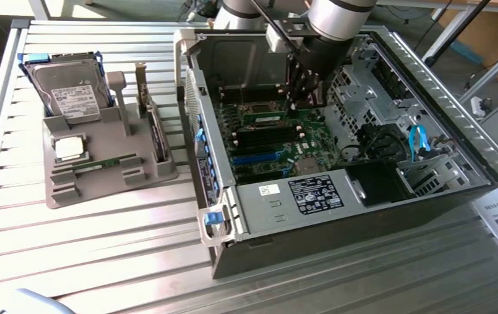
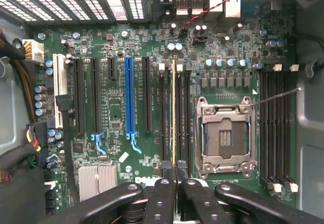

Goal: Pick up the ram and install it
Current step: 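Insert the ram into the slot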

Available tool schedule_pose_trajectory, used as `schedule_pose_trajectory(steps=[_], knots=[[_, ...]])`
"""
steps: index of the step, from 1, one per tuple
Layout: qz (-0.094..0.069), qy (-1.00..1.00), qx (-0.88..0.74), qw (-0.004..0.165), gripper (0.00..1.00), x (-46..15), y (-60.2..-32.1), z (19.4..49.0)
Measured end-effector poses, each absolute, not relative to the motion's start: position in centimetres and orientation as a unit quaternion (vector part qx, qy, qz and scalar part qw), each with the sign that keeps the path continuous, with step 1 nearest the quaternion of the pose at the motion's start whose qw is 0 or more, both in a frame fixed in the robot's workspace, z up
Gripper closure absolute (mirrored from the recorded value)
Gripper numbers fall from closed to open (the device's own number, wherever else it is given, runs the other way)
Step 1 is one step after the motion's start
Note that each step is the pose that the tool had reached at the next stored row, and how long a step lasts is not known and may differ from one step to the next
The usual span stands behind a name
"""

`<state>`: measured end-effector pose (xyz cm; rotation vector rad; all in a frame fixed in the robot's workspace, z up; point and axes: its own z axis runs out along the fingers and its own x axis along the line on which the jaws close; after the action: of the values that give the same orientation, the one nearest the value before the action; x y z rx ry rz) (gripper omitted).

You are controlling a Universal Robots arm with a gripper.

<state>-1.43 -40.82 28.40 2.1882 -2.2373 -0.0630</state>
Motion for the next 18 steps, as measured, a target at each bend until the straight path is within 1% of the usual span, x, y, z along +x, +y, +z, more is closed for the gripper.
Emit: schedule_pose_trajectory(steps=[18], knots=[[-0.02,-0.715,0.699,0.006,0.88,-1.4,-40.8,26.2]])
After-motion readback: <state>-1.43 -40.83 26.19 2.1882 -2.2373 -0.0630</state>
